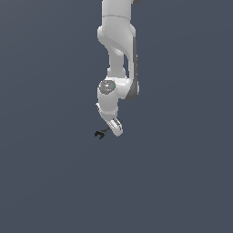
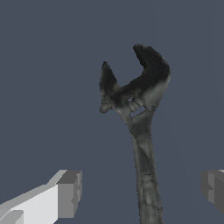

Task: Pick up the object and move it to a goal position.

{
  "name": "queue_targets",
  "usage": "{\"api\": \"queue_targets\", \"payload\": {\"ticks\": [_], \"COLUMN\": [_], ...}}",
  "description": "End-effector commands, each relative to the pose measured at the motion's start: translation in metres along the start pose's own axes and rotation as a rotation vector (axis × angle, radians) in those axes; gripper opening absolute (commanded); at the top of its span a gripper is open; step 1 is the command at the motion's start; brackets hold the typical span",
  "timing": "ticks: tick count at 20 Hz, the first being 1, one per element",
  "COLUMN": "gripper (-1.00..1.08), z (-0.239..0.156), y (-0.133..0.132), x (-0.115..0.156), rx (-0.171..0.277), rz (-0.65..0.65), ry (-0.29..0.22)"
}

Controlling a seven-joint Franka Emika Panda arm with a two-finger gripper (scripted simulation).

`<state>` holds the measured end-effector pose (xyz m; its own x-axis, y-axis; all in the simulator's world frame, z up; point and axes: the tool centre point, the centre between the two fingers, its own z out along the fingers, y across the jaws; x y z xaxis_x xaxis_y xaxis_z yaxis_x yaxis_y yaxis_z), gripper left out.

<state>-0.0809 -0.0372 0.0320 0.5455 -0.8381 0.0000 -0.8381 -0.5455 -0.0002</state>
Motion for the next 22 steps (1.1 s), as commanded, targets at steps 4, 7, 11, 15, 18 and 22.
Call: {"api": "queue_targets", "payload": {"ticks": [4, 7, 11, 15, 18, 22], "gripper": [1.00, 1.00, -1.00, -1.00, -1.00, -1.00], "z": [0.020, 0.024, 0.025, 0.025, 0.025, 0.020], "y": [0.000, 0.000, 0.000, 0.000, 0.000, 0.002], "x": [0.000, 0.000, 0.000, 0.000, 0.000, 0.002], "rx": [0.000, 0.000, 0.000, 0.000, 0.000, 0.000], "rz": [0.002, 0.002, 0.002, 0.002, 0.002, 0.008], "ry": [0.000, 0.000, 0.000, 0.000, 0.000, 0.001]}}
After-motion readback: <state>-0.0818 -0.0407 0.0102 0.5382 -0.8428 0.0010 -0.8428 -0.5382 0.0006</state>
